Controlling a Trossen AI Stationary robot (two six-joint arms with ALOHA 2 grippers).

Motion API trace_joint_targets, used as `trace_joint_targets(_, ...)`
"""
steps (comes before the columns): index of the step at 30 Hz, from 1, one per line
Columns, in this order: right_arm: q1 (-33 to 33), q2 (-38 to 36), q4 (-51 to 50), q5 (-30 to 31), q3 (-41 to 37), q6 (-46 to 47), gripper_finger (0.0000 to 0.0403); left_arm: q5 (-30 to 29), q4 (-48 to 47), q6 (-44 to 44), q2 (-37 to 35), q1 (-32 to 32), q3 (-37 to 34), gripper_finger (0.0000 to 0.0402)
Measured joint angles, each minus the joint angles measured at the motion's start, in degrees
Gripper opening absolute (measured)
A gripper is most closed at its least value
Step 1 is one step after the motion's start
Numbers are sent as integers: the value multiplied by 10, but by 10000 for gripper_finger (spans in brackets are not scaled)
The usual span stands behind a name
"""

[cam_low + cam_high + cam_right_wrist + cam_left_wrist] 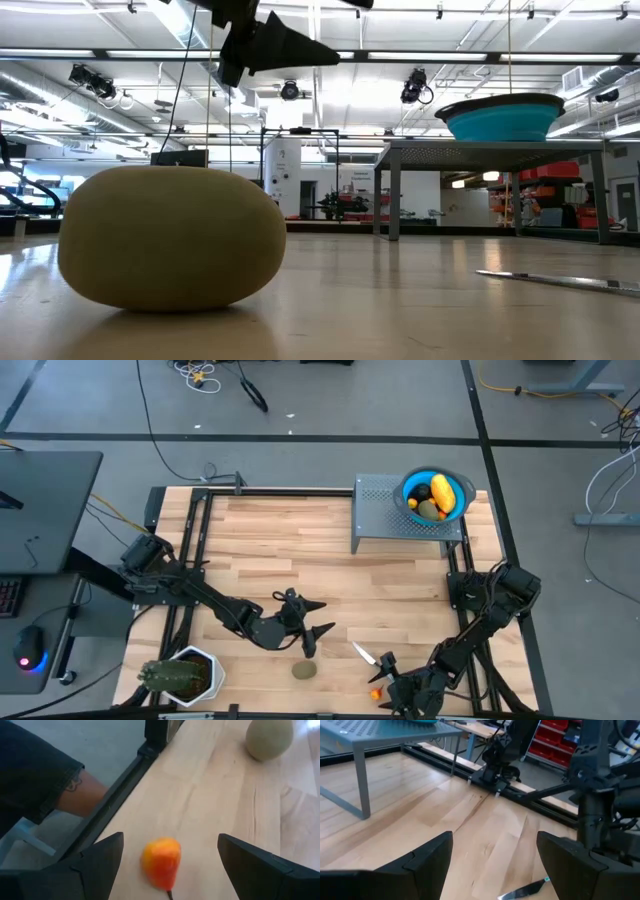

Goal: Pick & Place Fruit
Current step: Put the yellow peach into the blue strainer bowl on the shelf

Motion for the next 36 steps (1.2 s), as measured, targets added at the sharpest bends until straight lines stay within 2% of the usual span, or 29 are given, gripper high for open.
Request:
trace_joint_targets(10,0,0,-25,3,0,-1,289,10,-1,6,0,0,0,295)
trace_joint_targets(30,-8,24,-17,7,1,2,282,16,-4,11,0,-1,0,295)
trace_joint_targets(36,-8,24,-16,3,1,1,254,16,-6,10,0,-1,0,295)
